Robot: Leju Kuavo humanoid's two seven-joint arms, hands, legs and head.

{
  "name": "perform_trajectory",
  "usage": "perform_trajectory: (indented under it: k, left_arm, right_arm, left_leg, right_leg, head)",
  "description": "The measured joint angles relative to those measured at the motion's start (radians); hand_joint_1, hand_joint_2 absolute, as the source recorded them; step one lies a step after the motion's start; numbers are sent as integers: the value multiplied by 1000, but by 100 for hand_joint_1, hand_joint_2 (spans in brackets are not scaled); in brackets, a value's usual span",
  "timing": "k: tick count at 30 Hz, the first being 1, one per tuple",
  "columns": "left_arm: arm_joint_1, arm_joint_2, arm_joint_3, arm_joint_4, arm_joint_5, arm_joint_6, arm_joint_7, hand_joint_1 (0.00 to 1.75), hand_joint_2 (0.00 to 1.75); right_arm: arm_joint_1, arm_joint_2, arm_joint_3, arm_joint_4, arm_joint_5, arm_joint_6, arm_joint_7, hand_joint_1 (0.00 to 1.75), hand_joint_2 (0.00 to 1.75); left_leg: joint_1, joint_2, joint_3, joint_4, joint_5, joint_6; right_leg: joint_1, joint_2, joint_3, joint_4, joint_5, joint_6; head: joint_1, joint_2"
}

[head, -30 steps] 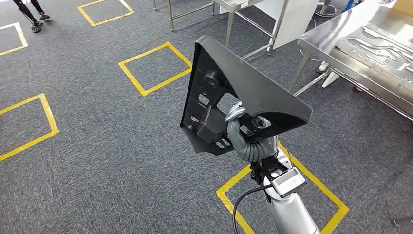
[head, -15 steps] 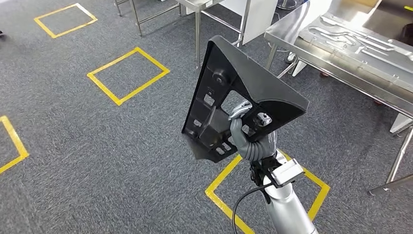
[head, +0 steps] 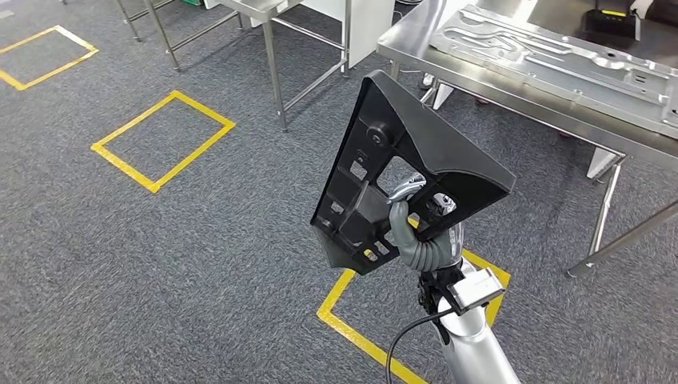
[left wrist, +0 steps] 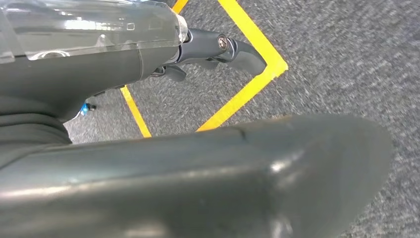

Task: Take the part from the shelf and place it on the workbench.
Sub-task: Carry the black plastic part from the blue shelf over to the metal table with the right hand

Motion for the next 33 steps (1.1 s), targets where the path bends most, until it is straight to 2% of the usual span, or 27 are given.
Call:
perform_trajectory:
  k: [2,4,5,6,7,8,9,10,11,13,14,15,17,19,20,21,22,23,24,26,27,28,30,31,32,33]
  left_arm:
    - [-3,-1,-1,0,0,0,7,0,0]
    - [1,-2,-2,0,0,1,15,0,0]
    - [5,-4,-2,0,0,2,17,0,0]
    - [9,-7,-2,0,0,3,16,0,0]
    - [12,-11,-2,0,0,4,14,0,0]
    - [13,-15,-4,0,0,5,12,0,0]
    - [13,-18,-6,0,0,5,11,0,0]
    - [13,-20,-8,0,0,6,11,0,0]
    - [14,-22,-10,0,0,6,12,0,0]
    - [14,-25,-15,0,0,7,16,0,0]
    - [14,-27,-16,0,0,6,17,0,0]
    - [12,-30,-18,0,0,4,15,0,0]
    - [10,-35,-20,0,0,-3,6,0,0]
    - [12,-39,-24,0,0,-11,-2,0,0]
    - [13,-40,-26,0,0,-14,-3,0,0]
    - [13,-42,-27,0,0,-14,-3,0,0]
    - [13,-44,-27,0,0,-15,-4,0,0]
    - [12,-46,-27,0,0,-17,-6,0,0]
    - [10,-50,-28,0,0,-20,-8,0,0]
    - [8,-56,-31,0,0,-28,-15,0,0]
    - [6,-59,-33,0,0,-31,-20,0,0]
    - [5,-62,-34,0,0,-34,-25,0,0]
    - [1,-67,-36,-1,0,-38,-34,0,0]
    - [-1,-69,-36,-1,0,-39,-38,0,0]
    - [-3,-71,-37,-1,1,-41,-41,0,0]
    - [-4,-73,-37,-1,1,-42,-44,0,0]
  right_arm:
    - [2,0,-2,-1,1,2,-1,175,175]
    - [4,0,-3,1,2,8,-3,175,175]
    - [8,0,-3,2,3,12,-5,175,175]
    - [13,0,-3,2,6,14,-6,175,175]
    - [20,-1,-3,1,8,15,-8,175,175]
    - [27,-1,-2,-2,11,16,-9,175,175]
    - [34,-2,-2,-7,12,18,-10,175,175]
    - [40,-2,-2,-12,13,23,-13,175,175]
    - [45,-3,-2,-19,12,33,-17,175,175]
    - [54,-5,0,-31,10,69,-30,175,175]
    - [55,-7,3,-36,8,91,-37,175,175]
    - [55,-8,8,-39,4,115,-43,175,175]
    - [41,-10,23,-42,-13,168,-47,175,175]
    - [16,-10,44,-43,-49,233,-47,175,175]
    - [2,-10,55,-43,-71,268,-47,175,175]
    - [-9,-10,65,-43,-94,302,-47,175,175]
    - [-19,-11,74,-43,-116,336,-47,175,175]
    - [-30,-11,85,-44,-137,370,-47,175,175]
    - [-42,-11,95,-46,-154,403,-47,175,175]
    - [-71,-10,117,-57,-179,461,-47,175,175]
    - [-87,-10,127,-64,-188,480,-46,175,175]
    - [-103,-10,136,-71,-198,495,-46,175,175]
    - [-125,-10,145,-83,-217,515,-44,175,175]
    - [-134,-10,146,-88,-225,521,-44,175,175]
    - [-144,-10,148,-93,-233,526,-44,175,175]
    - [-154,-10,151,-96,-241,530,-43,175,175]
  left_leg:
    - [4,-31,-18,48,-35,-8]
    - [7,-72,-78,174,-99,-12]
    - [7,-80,-112,241,-124,-13]
    - [7,-84,-134,283,-132,-14]
    - [7,-86,-140,287,-118,-13]
    - [7,-89,-126,248,-86,-11]
    - [8,-99,-97,181,-45,-8]
    - [8,-119,-67,111,-13,-4]
    - [9,-136,-42,56,6,0]
    - [7,-155,-23,14,9,7]
    - [7,-147,-21,10,9,11]
    - [7,-137,-20,7,12,17]
    - [10,-117,-16,-2,16,30]
    - [9,-95,-14,-4,16,39]
    - [8,-83,-14,-4,15,40]
    - [7,-71,-14,-4,14,40]
    - [7,-61,-13,-4,13,39]
    - [7,-51,-11,-4,11,38]
    - [7,-43,-7,-3,8,35]
    - [4,-28,0,-1,2,26]
    - [1,-21,2,0,-1,21]
    - [-1,-14,4,0,-3,15]
    - [-1,1,8,-2,-6,4]
    - [1,-5,9,2,-12,-2]
    - [3,-21,2,22,-27,-7]
    - [5,-43,-15,63,-53,-10]
  right_leg:
    - [-5,17,5,-8,4,-12]
    - [-5,36,6,-10,5,-21]
    - [-4,47,6,-9,5,-23]
    - [-4,60,7,-8,5,-23]
    - [-3,72,8,-7,4,-23]
    - [-3,85,10,-6,3,-21]
    - [-4,96,13,-4,1,-19]
    - [-3,107,13,-1,-2,-16]
    - [-3,117,12,3,-4,-12]
    - [-5,136,6,7,-4,-1]
    - [-6,145,3,6,-2,5]
    - [-7,144,1,7,-3,11]
    - [-5,104,-17,43,-28,21]
    - [-6,56,-73,159,-89,27]
    - [-9,47,-109,229,-117,30]
    - [-12,44,-134,279,-131,32]
    - [-14,43,-143,294,-125,34]
    - [-16,39,-131,270,-103,35]
    - [-17,31,-101,211,-69,35]
    - [-12,-8,-30,71,-14,28]
    - [-7,-21,-10,29,-2,22]
    - [-3,-27,-2,9,-1,17]
    - [1,-9,-3,7,0,5]
    - [-1,0,-2,3,1,-1]
    - [-4,9,0,0,4,-7]
    - [-6,18,2,-3,6,-13]
  head:
    - [0,0]
    - [0,0]
    - [0,0]
    - [0,0]
    - [0,0]
    - [0,0]
    - [0,0]
    - [0,0]
    - [0,0]
    - [0,0]
    - [0,0]
    - [0,0]
    - [0,0]
    - [0,0]
    - [0,0]
    - [0,0]
    - [0,0]
    - [0,0]
    - [0,0]
    - [0,0]
    - [0,0]
    - [0,0]
    - [0,0]
    - [0,0]
    - [0,0]
    - [0,0]
